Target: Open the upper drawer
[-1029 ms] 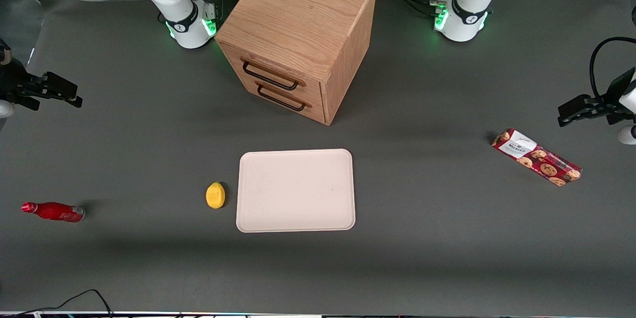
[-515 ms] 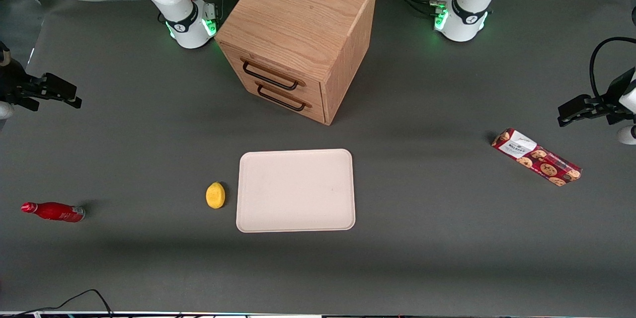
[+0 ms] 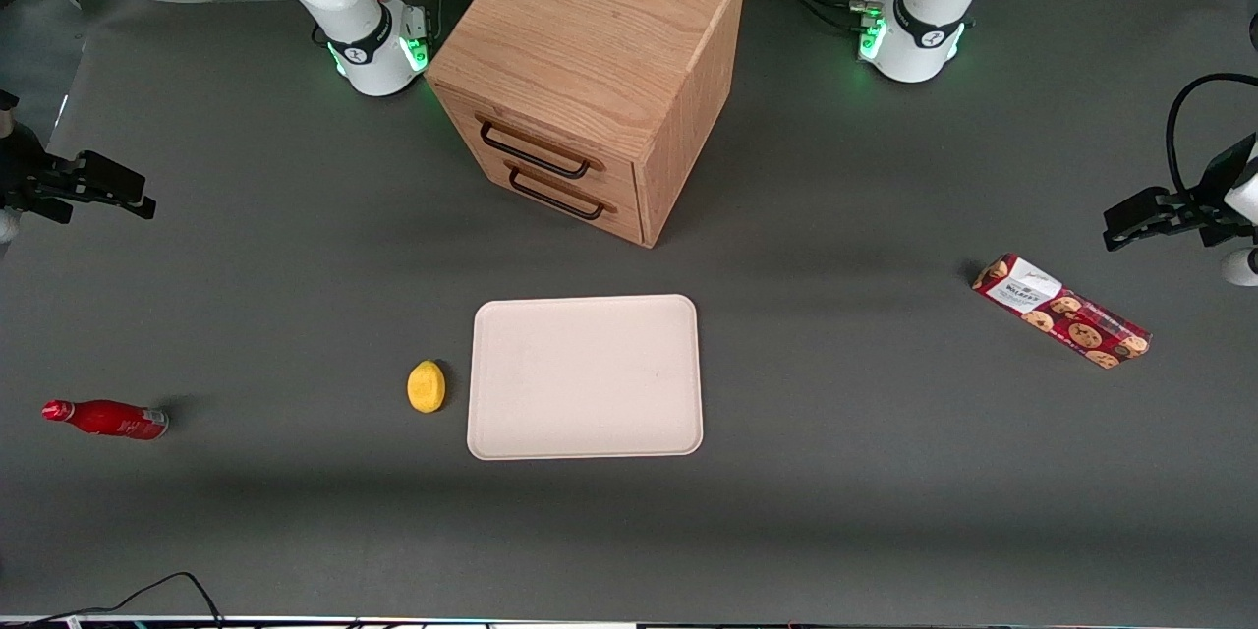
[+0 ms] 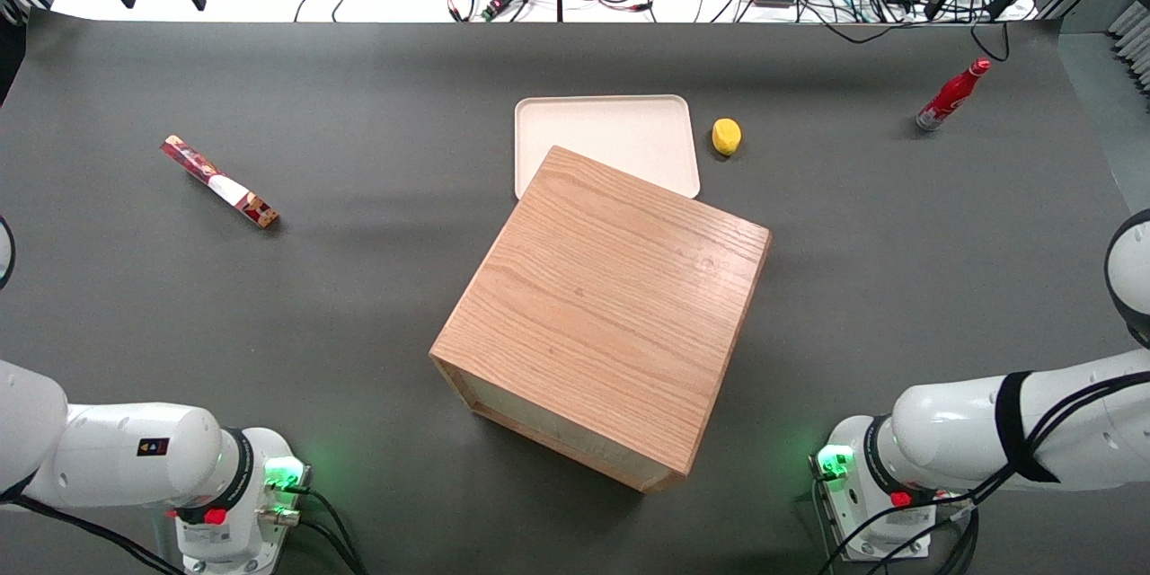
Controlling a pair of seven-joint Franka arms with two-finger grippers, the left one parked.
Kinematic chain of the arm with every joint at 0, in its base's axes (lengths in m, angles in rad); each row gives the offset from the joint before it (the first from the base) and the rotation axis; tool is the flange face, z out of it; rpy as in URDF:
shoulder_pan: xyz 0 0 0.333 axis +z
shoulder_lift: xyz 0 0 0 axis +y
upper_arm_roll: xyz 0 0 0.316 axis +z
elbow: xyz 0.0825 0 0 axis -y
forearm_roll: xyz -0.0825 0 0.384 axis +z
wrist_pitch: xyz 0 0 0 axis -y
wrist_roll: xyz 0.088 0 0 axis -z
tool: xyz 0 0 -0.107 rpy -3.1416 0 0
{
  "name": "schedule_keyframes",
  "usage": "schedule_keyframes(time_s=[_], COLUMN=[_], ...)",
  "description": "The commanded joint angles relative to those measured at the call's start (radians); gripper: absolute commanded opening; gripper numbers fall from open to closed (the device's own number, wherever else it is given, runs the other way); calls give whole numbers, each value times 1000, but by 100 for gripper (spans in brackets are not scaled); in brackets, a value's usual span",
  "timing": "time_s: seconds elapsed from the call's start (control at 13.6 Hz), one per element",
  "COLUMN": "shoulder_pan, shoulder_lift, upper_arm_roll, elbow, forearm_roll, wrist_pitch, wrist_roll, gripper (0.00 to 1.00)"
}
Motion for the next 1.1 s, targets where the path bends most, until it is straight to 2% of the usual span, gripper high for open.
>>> schedule_keyframes(time_s=[0.0,0.29,0.59,0.96,1.03], shoulder_pan=[9,74,267,431,450], shoulder_lift=[7,1,-14,7,18], upper_arm_roll=[11,34,22,22,22], elbow=[28,26,29,19,17], forearm_roll=[-3,3,61,87,112], wrist_pitch=[-53,-57,-123,-137,-136], wrist_roll=[6,10,6,-4,-4], gripper=[100,100,100,100,100])
